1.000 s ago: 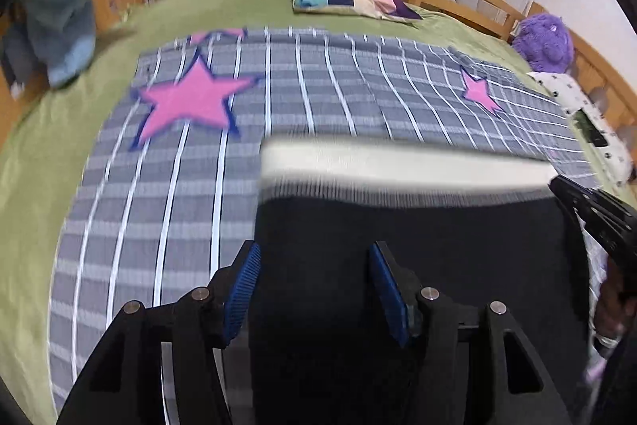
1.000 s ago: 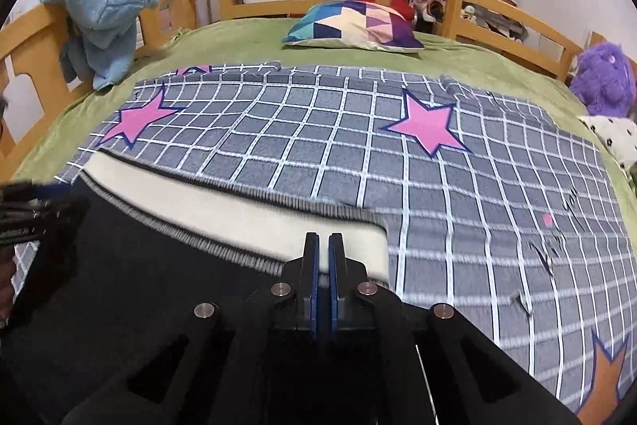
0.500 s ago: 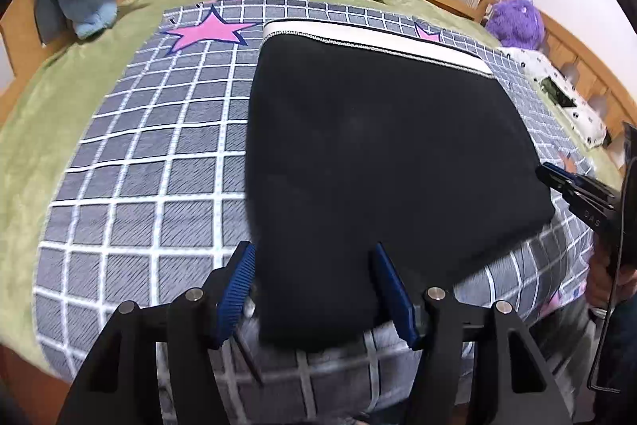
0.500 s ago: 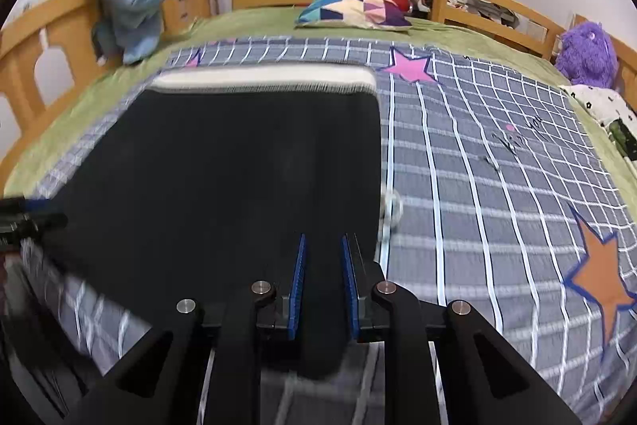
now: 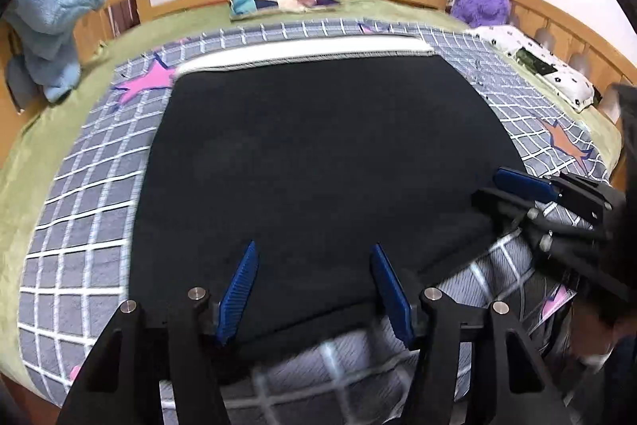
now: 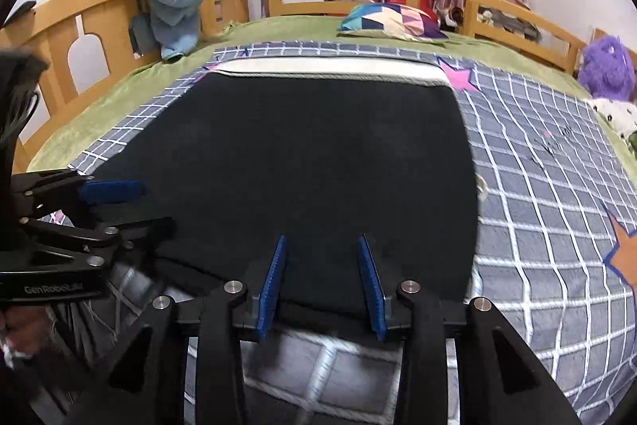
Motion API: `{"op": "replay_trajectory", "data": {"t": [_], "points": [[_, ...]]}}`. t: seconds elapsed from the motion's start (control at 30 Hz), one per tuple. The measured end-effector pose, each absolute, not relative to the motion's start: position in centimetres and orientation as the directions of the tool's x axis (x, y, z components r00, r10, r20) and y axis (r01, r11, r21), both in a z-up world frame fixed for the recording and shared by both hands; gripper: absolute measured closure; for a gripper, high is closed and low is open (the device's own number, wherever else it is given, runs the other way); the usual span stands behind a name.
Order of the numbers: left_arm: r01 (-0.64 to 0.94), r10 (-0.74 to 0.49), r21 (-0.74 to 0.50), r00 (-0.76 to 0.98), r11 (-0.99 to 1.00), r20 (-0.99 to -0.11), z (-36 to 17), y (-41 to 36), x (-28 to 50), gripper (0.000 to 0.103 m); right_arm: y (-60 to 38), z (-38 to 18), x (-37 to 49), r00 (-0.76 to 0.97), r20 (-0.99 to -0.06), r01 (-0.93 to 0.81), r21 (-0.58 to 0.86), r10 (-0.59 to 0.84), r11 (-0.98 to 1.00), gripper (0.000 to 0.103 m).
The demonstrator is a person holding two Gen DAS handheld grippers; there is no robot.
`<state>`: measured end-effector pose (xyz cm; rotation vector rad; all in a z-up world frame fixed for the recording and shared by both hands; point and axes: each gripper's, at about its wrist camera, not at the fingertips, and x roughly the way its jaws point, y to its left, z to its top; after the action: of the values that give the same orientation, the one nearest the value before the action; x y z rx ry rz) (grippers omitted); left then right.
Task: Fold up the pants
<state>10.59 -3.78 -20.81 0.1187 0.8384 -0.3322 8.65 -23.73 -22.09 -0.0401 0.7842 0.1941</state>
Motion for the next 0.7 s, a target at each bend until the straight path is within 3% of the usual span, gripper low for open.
{"op": "replay_trajectory", "data": {"t": [0.2,0.3,0.4,0.5,0.6,0.7], "points": [[0.288,-0.22,-0.039,0.628,0.957,-0.746,-20.2,0.9,9.1,0.046,-28.0,-23.1,8.2,0.679,-0.726,-0.097,0.051,0.103,0.994,0.067],[0.233,-0.152,0.0,0.637,0.972,-0.756,-20.7,2.3,8.8,0.042,-29.1,-23.6,7.7,0.675,-0.736,-0.052,0.028,0.056,0.998,0.062],[0.179,-0.183,-0.093,0.594,0.979,-0.784,-20.9,4.4,8.7,0.042,-30.5,-23.5,7.2,0.653,-0.753,-0.027,0.081,0.079,0.996,0.062],[0.15,-0.199,-0.135,0.595,0.979,-0.779,-19.4,4.9,8.4,0.043,-31.2,-21.8,6.5,0.657,-0.752,0.012,0.087,0.058,0.996,0.062],[0.135,-0.166,-0.103,0.628,0.985,-0.76,-15.9,3.3,7.9,0.043,-31.1,-18.6,6.1,0.68,-0.732,0.035,0.092,0.044,0.995,0.061],[0.134,-0.167,-0.105,0.649,0.985,-0.742,-12.8,1.7,7.3,0.041,-30.7,-14.7,5.6,0.711,-0.702,0.047,0.121,0.052,0.992,0.05]]}}
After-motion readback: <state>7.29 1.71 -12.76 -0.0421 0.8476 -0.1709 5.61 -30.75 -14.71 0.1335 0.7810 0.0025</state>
